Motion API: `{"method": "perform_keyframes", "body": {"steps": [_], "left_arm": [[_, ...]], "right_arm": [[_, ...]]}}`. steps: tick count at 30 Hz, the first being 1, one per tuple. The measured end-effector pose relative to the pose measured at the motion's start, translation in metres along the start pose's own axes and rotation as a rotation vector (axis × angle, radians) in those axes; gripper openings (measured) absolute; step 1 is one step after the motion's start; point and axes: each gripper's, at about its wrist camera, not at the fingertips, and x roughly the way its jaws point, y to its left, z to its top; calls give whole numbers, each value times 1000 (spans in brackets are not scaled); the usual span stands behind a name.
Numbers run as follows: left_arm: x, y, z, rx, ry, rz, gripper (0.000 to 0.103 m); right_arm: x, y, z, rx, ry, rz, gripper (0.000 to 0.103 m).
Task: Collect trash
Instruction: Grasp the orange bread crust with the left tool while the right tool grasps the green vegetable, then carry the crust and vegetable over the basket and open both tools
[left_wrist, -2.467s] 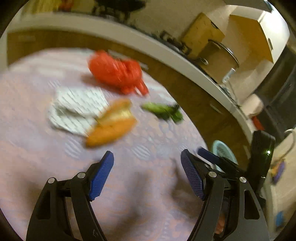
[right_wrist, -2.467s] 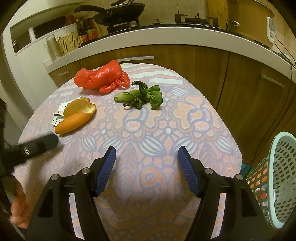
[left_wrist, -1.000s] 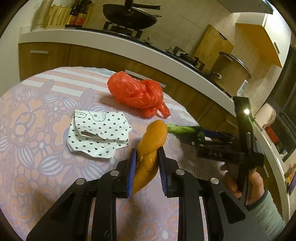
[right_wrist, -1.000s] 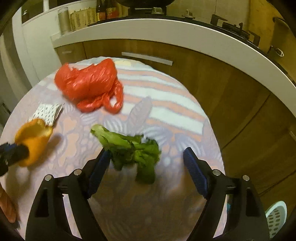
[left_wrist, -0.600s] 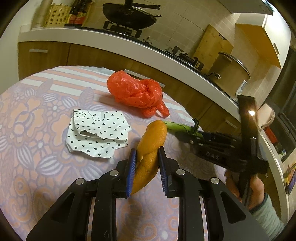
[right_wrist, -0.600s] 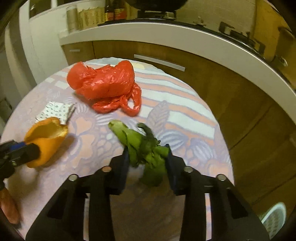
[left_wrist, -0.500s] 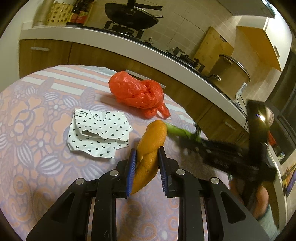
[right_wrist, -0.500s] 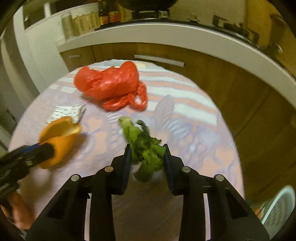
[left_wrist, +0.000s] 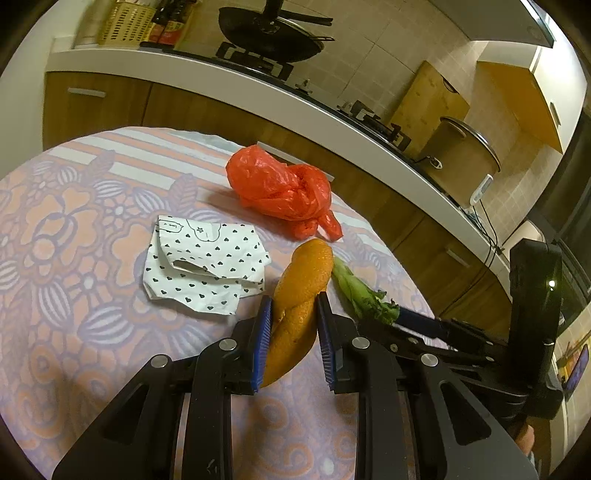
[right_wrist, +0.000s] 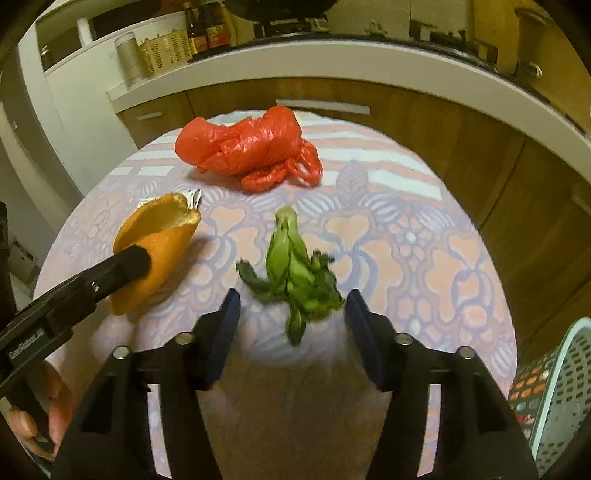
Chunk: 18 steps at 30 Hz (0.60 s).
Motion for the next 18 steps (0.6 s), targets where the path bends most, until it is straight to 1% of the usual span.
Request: {"method": "perform_keyframes", "body": {"steps": [2,4,5,6,7,10,12,14,18], "left_arm": [[0,1,0,0,-2,0,23],[1,1,1,1,-3,0,23],[1,0,1,2,-3,-1,23],[0,0,1,1,-5,-2,23],[-1,0,1,3,-10,-4,23],[-8,-8,1,29,-36,-1,23],[-15,-21,1,63,-51,-4,23],[-21,-40,-1,95,-50,-30,23],[-22,-78,-6,135,-29,-111,23]], "right_arm": [[6,1,4,-16,-18,-10,56],[16,1,7,-9,-2,-17,56],[19,1,8,-5,9,-11,48],[16,1,8,-7,-2,-12,25],[15,1,8,-8,-7,1,20],[-1,-7,8,34,-47,11,16],[-22,-20,5,64,-90,5,16],[-40,-31,1,76,-121,-6,16],[-82,-58,-12,117,-194,-36,15]]}}
